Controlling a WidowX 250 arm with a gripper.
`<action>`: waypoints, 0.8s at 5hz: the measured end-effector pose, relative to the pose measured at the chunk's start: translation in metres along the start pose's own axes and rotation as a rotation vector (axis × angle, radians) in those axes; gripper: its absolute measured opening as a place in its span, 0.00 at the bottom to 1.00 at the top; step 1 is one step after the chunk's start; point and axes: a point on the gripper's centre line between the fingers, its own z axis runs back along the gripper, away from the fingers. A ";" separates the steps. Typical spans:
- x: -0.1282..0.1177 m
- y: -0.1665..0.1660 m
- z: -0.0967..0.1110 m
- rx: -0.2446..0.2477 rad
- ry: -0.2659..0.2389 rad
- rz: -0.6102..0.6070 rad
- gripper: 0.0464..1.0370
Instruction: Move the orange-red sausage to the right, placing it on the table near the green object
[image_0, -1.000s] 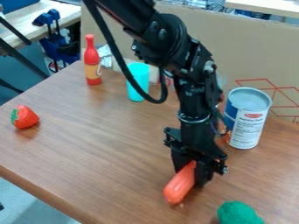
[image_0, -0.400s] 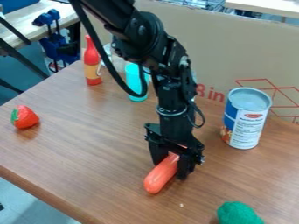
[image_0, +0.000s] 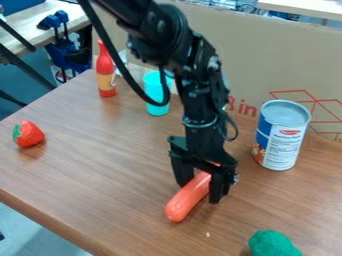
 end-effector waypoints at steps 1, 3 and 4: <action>-0.004 0.019 0.048 0.091 -0.112 0.026 0.97; -0.039 0.084 0.091 0.229 -0.057 0.139 0.96; -0.044 0.108 0.099 0.230 -0.040 0.195 0.96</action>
